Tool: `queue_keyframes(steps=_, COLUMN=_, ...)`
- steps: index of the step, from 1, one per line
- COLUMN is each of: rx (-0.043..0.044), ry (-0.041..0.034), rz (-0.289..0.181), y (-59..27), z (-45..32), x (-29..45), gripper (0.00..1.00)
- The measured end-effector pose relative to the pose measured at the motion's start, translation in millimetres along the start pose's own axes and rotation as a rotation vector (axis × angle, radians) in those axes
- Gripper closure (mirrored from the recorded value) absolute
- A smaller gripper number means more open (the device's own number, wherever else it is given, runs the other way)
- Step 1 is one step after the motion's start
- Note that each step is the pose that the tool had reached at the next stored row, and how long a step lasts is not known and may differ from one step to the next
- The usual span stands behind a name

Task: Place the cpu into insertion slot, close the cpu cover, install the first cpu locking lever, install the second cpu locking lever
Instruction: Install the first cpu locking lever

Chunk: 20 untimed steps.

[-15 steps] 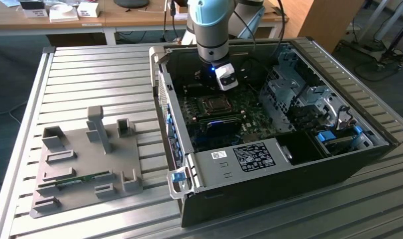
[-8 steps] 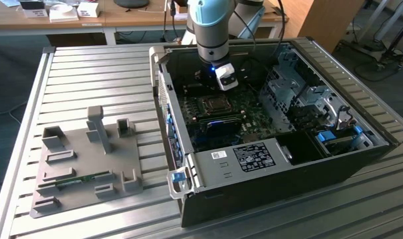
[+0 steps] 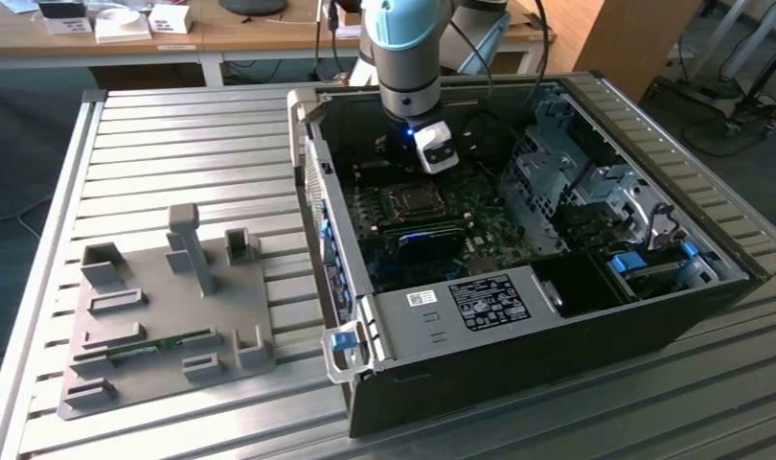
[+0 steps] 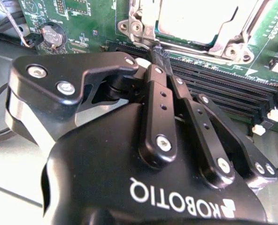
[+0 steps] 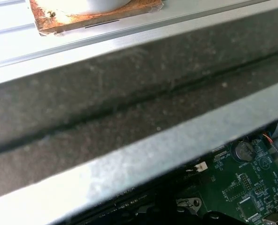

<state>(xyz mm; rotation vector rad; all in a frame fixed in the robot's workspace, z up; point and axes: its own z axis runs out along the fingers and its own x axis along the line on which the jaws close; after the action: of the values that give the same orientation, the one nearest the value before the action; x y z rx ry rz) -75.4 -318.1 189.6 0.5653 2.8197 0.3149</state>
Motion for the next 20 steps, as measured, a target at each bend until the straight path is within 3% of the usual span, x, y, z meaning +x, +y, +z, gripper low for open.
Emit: queue_keyframes(steps=20, rx=0.0016, ry=-0.0035, rz=-0.001, y=-0.5, z=1.7, x=2.0, gripper=0.89)
